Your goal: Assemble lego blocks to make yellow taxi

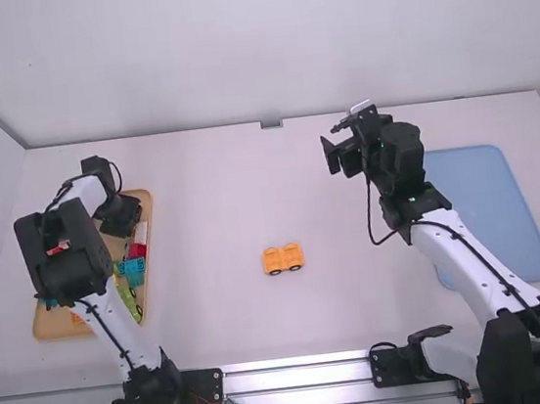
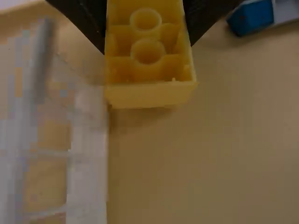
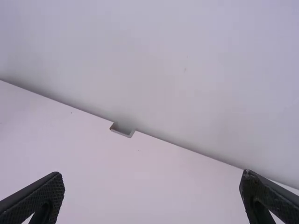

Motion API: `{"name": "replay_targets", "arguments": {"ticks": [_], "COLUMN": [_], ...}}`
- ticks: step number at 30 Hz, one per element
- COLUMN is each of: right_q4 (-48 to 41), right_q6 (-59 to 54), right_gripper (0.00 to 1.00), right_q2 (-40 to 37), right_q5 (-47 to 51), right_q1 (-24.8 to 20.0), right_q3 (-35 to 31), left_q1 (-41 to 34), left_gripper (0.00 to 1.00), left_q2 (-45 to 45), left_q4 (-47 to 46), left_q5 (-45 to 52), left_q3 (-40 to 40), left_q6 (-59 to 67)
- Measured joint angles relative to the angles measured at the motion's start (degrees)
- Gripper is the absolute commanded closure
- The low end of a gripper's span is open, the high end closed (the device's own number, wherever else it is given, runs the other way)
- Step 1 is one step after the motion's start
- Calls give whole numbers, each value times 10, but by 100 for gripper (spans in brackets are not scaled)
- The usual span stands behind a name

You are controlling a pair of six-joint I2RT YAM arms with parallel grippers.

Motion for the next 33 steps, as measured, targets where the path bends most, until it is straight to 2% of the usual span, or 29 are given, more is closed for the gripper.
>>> {"name": "replay_targets", "arguments": {"ticks": [6,12,13,14,15,22,27,31,33], "right_q4": [-3,7,6,6,6,10,55,128,198], "right_q6": [0,-1,-2,-1,1,53,71,109,136], "right_gripper": [1,1,1,1,1,1,1,1,1], "right_q2": [0,0,0,0,0,1,37,88,121], "right_q5": [-37,-74,-77,-81,-90,-135,-198,-278,-335], "right_q1": [0,0,0,0,0,0,0,0,0], "right_q3": [0,0,0,0,0,0,0,0,0], "left_q1": [0,0,0,0,0,-6,-33,-65,-87], "left_gripper": [67,73,78,79,98,98,98,98,98], "left_q2": [2,0,-3,-8,-19,-95,-198,-287,-333], "left_q4": [-59,-90,-90,-90,-90,-59,33,134,209], "left_q5": [5,5,11,17,27,78,142,234,314], "left_q3": [33,91,97,99,100,96,29,-74,-145], "left_q6": [20,68,86,97,118,203,285,376,437]}}
